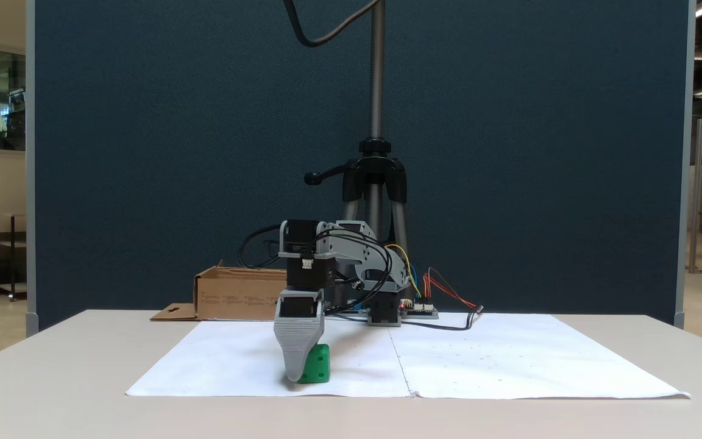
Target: Grasp a green dice and put it in the bin.
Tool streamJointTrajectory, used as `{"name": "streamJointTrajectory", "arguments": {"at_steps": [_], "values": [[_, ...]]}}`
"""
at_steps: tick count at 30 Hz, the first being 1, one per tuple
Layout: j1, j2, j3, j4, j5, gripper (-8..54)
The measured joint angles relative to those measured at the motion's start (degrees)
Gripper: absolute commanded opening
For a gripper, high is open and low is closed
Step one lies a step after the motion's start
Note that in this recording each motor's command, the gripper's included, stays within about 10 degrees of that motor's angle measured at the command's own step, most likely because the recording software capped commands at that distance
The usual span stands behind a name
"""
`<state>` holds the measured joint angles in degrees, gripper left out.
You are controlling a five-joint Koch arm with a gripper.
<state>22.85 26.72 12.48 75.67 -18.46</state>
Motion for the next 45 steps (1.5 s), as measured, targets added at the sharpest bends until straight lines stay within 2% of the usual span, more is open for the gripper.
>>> {"name": "streamJointTrajectory", "arguments": {"at_steps": [22,31,35,37,40,42,45], "values": [[-1.9,0.0,0.0,0.0,0.5,41.1],[-1.9,0.0,0.0,0.0,0.5,30.2],[-2.0,0.0,0.0,-0.1,0.5,28.0],[-2.5,0.0,0.0,0.0,0.5,22.6],[-2.5,0.0,0.0,0.0,0.5,18.5],[-2.5,0.0,0.0,0.0,0.5,12.4],[-2.5,0.0,0.0,-0.1,0.5,12.4]]}}
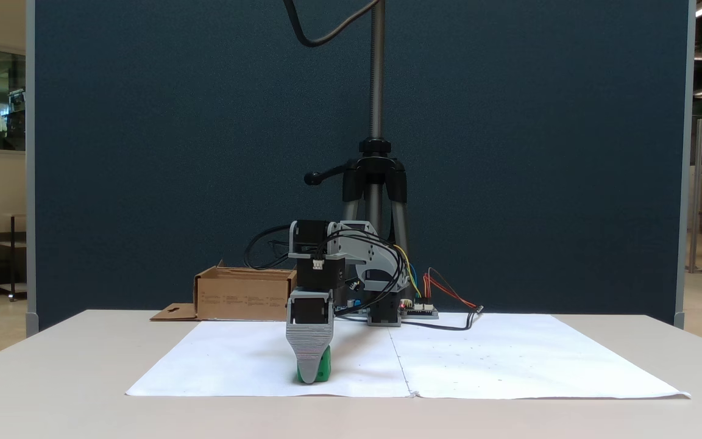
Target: Grasp a green dice and put it in the bin.
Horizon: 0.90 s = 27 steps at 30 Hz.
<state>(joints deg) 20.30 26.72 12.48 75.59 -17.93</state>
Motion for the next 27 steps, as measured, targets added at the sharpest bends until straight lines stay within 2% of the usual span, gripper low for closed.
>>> {"name": "streamJointTrajectory", "arguments": {"at_steps": [4,10,22,27], "values": [[-0.1,0.0,0.0,0.1,0.7,12.4],[2.5,0.3,0.0,0.4,7.3,12.4],[3.9,25.6,-0.1,7.6,12.0,12.4],[1.6,36.9,6.0,7.6,12.4,12.4]]}}
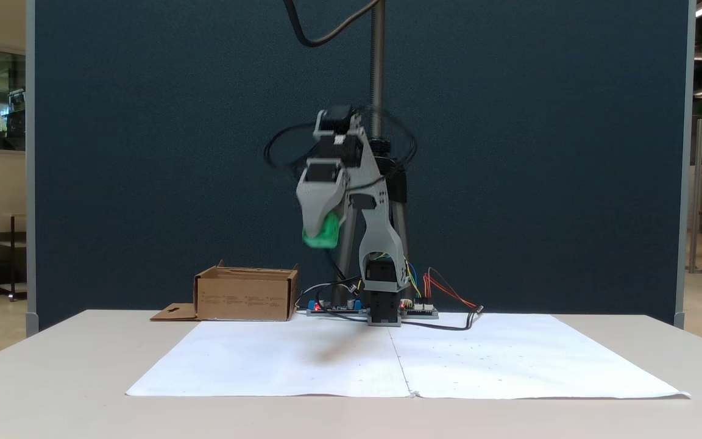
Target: Grasp a green dice and put it in the bin.
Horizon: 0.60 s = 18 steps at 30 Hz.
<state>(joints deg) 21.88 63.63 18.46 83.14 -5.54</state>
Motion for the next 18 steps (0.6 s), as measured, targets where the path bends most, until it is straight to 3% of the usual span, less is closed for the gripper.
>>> {"name": "streamJointTrajectory", "arguments": {"at_steps": [10,18], "values": [[10.8,13.1,25.5,0.4,0.0,12.4],[29.6,17.7,25.8,-1.5,-0.3,12.4]]}}
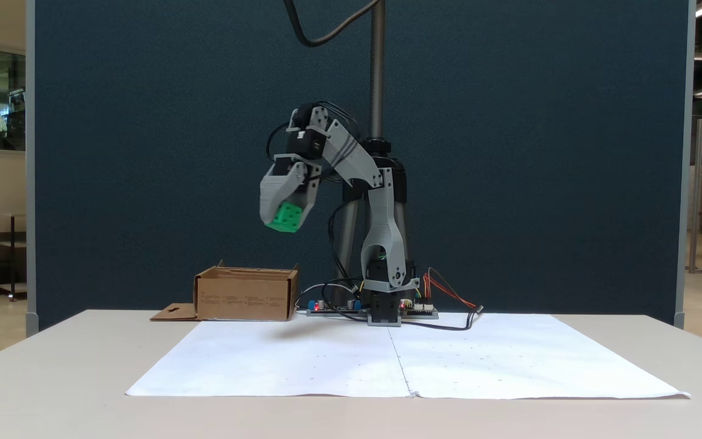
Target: Grasp a green dice and put it in the bin.
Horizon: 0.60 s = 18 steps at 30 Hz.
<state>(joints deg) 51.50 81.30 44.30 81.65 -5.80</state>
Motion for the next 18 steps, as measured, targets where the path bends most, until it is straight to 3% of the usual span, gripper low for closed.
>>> {"name": "streamJointTrajectory", "arguments": {"at_steps": [18], "values": [[37.1,0.4,0.0,-7.9,-7.7,12.4]]}}
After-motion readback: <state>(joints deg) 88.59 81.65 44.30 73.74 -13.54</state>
